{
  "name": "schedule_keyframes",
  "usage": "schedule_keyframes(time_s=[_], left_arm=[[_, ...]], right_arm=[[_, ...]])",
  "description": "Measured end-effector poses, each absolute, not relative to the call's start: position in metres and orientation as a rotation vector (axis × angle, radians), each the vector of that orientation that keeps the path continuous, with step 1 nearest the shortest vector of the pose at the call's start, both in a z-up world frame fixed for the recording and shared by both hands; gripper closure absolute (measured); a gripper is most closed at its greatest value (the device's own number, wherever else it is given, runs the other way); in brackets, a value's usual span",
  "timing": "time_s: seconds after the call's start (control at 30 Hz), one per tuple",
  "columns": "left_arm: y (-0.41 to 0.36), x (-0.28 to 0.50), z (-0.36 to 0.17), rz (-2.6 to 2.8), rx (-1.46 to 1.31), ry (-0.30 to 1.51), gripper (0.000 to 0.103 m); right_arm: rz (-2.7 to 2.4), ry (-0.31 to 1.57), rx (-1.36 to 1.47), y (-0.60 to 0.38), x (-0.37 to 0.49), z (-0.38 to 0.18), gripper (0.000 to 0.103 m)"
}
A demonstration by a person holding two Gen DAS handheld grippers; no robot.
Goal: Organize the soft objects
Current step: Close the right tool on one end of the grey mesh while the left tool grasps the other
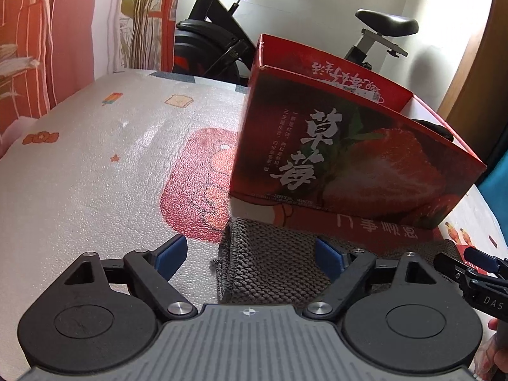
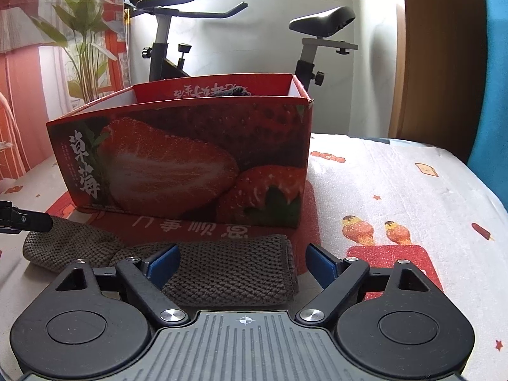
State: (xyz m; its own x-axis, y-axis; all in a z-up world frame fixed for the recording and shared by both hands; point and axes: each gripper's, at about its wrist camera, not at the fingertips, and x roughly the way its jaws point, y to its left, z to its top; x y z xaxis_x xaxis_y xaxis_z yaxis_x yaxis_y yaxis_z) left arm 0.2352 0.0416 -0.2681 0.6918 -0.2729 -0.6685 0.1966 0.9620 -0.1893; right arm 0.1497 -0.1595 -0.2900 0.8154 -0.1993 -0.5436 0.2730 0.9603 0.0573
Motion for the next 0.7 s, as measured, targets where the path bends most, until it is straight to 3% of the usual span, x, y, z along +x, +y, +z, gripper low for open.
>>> schedule_keyframes(time_s=[0.7], left_arm=[[0.027,0.218,-0.288,-0.330,-0.022,0.739,0.017]], right_arm=[[-0.149,0.643,0.062,-0.150,0.170,-0.308,0.026]])
